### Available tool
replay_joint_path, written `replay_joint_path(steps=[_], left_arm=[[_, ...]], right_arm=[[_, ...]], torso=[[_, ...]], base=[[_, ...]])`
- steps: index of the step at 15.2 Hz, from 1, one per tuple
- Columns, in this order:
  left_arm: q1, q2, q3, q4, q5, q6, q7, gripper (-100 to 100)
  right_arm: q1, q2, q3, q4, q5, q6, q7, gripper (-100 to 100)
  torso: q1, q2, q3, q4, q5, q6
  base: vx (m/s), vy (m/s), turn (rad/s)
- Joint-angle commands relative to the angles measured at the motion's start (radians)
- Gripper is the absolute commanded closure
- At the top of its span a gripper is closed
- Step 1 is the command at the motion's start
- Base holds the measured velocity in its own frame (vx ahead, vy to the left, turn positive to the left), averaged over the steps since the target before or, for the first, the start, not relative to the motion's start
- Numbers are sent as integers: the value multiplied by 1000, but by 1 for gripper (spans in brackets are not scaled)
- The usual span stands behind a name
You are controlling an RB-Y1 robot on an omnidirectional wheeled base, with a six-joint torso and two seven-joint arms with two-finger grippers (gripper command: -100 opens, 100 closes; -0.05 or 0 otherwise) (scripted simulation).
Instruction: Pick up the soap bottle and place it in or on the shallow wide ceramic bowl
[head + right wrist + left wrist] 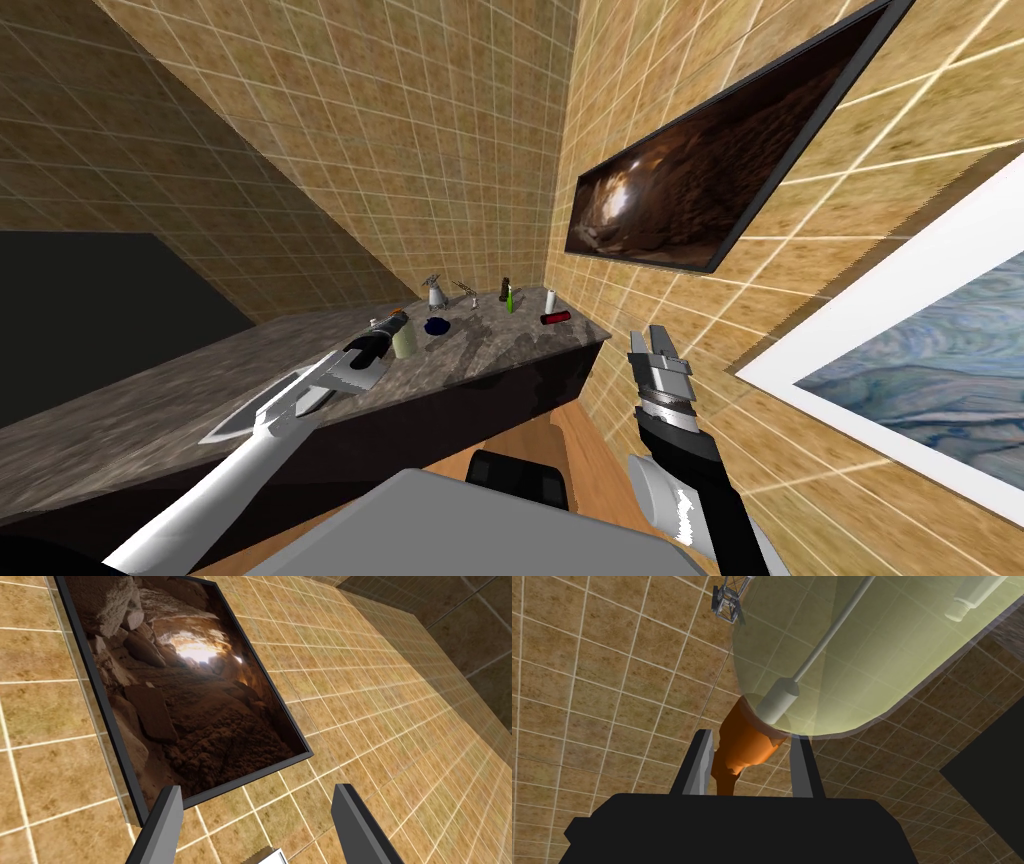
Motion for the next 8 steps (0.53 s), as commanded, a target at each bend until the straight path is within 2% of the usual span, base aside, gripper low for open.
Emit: replay_joint_path(steps=[1,6,7,8], left_arm=[[0,-1,0,-1,1,-3,2,100],[0,-1,0,-1,1,-3,2,100],[10,28,14,-38,29,37,5,100],[13,37,19,-52,38,51,6,100]], right_arm=[[0,0,0,0,0,0,0,0],[0,0,0,0,0,0,0,0],[0,0,0,0,0,0,0,0],[0,0,0,0,0,0,0,0]], torso=[[0,0,0,0,0,0],[1,-1,0,0,0,1],[1,-1,0,1,0,0],[2,-1,0,1,0,-1]], base=[[-1,-3,-11],[0,1,2],[7,30,83],[9,59,116]])
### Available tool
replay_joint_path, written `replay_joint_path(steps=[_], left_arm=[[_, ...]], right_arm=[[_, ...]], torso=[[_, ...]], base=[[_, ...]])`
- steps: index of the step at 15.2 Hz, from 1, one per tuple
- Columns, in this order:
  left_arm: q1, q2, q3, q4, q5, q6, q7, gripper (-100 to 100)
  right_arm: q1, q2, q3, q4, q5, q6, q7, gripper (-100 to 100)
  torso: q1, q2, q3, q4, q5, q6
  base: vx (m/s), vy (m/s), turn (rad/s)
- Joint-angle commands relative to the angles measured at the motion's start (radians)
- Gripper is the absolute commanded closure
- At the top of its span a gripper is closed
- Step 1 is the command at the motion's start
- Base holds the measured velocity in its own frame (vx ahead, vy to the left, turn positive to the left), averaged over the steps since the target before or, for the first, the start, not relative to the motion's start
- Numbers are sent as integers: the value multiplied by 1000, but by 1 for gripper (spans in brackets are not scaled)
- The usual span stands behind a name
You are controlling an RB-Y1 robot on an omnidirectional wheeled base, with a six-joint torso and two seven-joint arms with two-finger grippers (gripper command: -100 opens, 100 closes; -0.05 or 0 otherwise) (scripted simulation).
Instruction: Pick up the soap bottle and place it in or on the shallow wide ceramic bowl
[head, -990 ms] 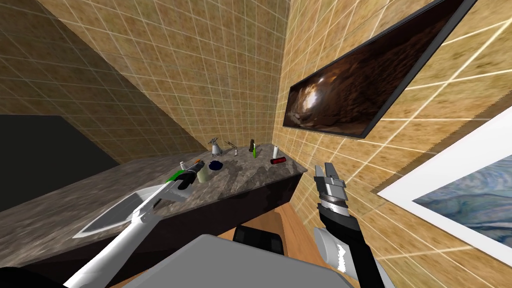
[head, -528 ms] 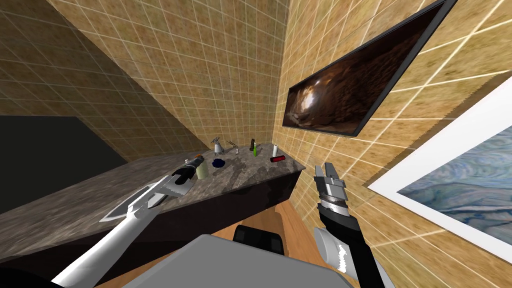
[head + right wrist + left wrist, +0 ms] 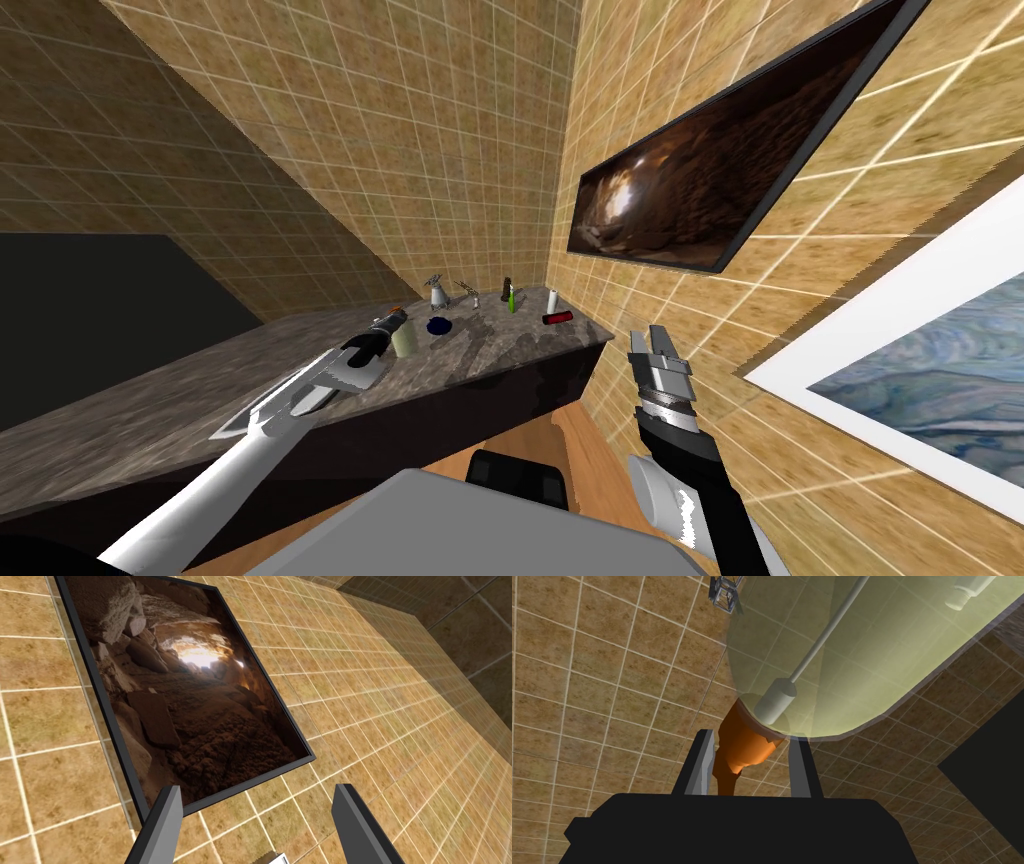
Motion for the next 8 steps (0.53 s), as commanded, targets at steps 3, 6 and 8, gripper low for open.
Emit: replay_joint_path(steps=[3,6,8], left_arm=[[19,52,29,-65,51,70,7,100],[27,76,41,-98,75,104,9,100],[36,100,53,-129,98,137,12,100]], right_arm=[[0,0,0,0,0,0,0,0],[0,0,0,0,0,0,0,0],[0,0,0,0,0,0,0,0]], torso=[[5,1,1,0,1,0],[5,2,1,0,1,1],[4,3,2,1,1,0]], base=[[2,108,69],[-16,101,8],[-10,93,65]])
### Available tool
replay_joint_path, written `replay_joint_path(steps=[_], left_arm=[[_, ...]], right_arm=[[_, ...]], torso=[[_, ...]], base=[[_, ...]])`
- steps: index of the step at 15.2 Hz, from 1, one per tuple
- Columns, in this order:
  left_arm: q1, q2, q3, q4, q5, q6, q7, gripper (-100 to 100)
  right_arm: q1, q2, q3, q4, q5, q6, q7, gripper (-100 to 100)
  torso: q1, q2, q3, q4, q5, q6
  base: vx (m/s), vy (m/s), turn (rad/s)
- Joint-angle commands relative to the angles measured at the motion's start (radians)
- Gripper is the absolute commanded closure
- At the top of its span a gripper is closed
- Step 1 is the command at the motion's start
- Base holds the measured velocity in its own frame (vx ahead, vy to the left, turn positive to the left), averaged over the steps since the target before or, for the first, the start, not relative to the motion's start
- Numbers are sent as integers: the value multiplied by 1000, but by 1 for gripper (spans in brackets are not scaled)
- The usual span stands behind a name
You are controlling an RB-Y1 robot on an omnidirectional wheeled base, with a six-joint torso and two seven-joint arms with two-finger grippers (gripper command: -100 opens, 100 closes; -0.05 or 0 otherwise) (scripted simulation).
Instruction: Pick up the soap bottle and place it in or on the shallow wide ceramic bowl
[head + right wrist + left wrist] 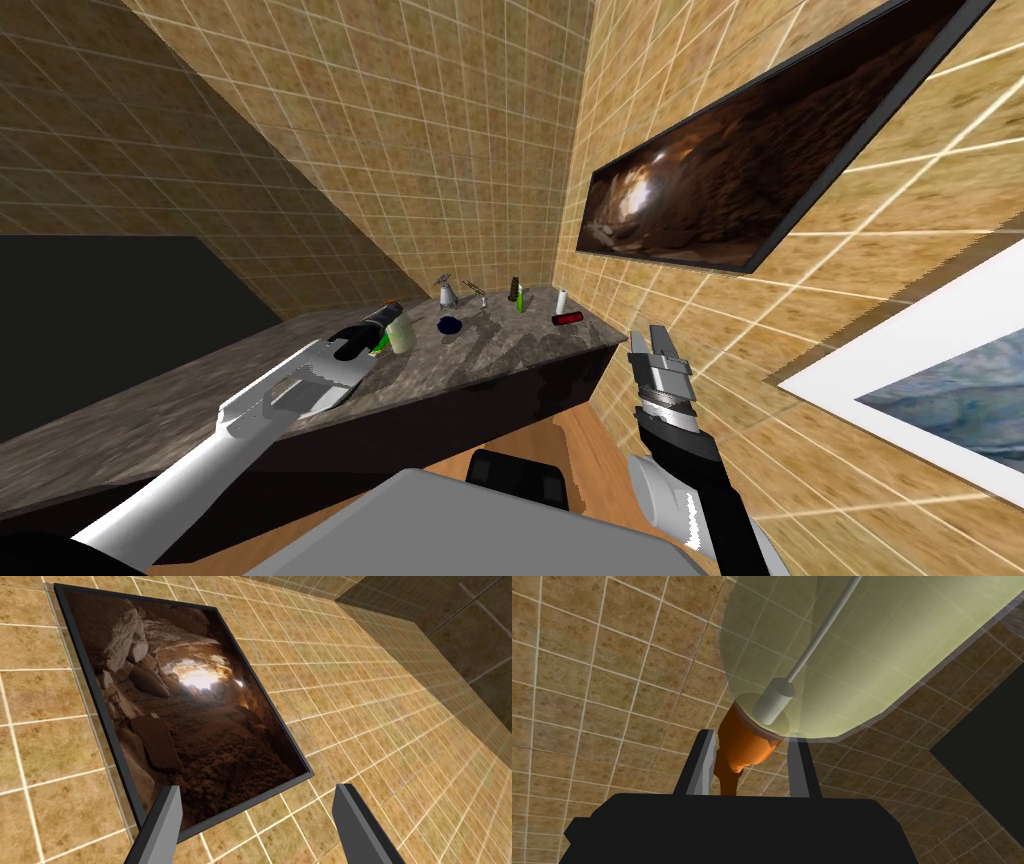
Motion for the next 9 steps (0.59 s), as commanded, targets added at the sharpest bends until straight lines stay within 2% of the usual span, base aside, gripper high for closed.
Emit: replay_joint_path(steps=[1,9], left_arm=[[5,11,7,-15,11,17,2,100],[24,65,35,-85,66,93,9,100]], right_arm=[[0,0,0,0,0,0,0,0],[0,0,0,0,0,0,0,0]], torso=[[0,0,0,0,0,0],[-3,1,0,0,-1,1]], base=[[-2,74,68],[-14,69,18]])
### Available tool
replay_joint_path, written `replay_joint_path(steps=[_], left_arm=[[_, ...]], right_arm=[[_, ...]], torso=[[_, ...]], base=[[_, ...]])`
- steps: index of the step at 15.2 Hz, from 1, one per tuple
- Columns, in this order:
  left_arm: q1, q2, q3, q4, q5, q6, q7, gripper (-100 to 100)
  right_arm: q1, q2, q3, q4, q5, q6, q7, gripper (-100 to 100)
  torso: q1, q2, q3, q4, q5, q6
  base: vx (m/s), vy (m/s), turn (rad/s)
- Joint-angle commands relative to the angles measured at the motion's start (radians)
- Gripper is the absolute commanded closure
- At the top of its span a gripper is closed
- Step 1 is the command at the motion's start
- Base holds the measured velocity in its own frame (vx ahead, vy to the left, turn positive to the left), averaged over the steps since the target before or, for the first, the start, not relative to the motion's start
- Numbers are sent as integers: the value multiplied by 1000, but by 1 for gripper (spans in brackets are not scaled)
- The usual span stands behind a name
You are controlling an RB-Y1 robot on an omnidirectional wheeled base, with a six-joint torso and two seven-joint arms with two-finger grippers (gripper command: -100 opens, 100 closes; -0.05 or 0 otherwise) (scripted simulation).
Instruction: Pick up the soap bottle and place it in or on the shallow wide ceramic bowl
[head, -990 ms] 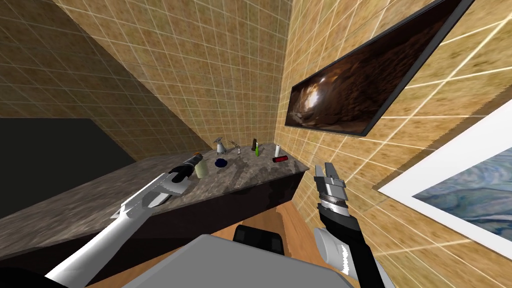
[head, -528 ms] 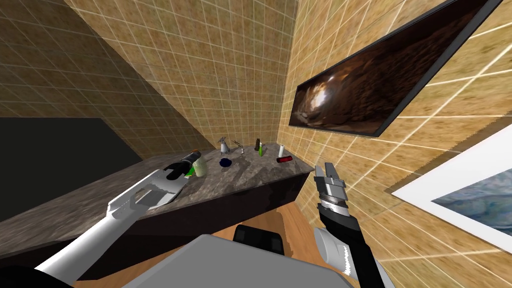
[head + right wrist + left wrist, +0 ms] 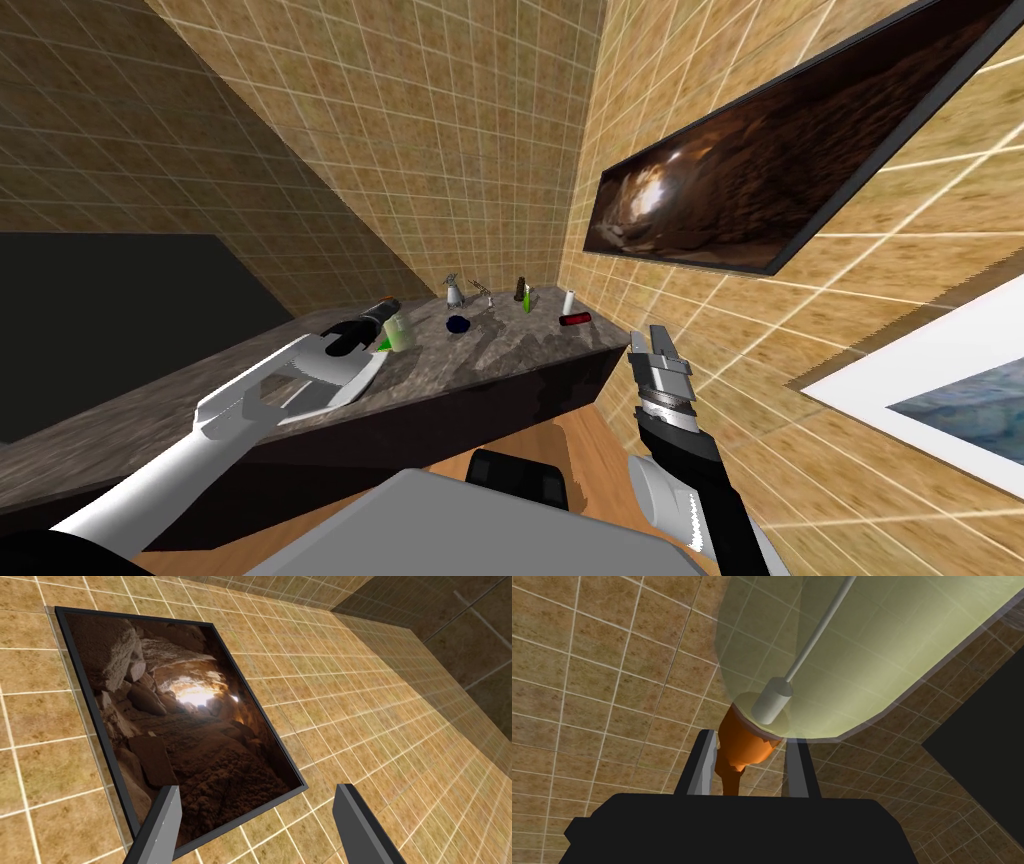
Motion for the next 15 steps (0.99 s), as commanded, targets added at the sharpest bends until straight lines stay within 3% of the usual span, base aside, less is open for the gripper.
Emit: replay_joint_path(steps=[1,11,15], left_arm=[[5,7,5,-13,8,14,1,100],[8,17,10,-25,18,27,2,100],[29,53,34,-82,69,94,11,100]], right_arm=[[0,0,0,0,0,0,0,0],[0,0,0,0,0,0,0,0],[0,0,0,0,0,0,0,0]], torso=[[0,0,0,0,0,0],[-7,-1,0,0,-2,2],[-3,0,1,1,-2,0]], base=[[-12,52,56],[-4,13,-1],[3,61,96]])
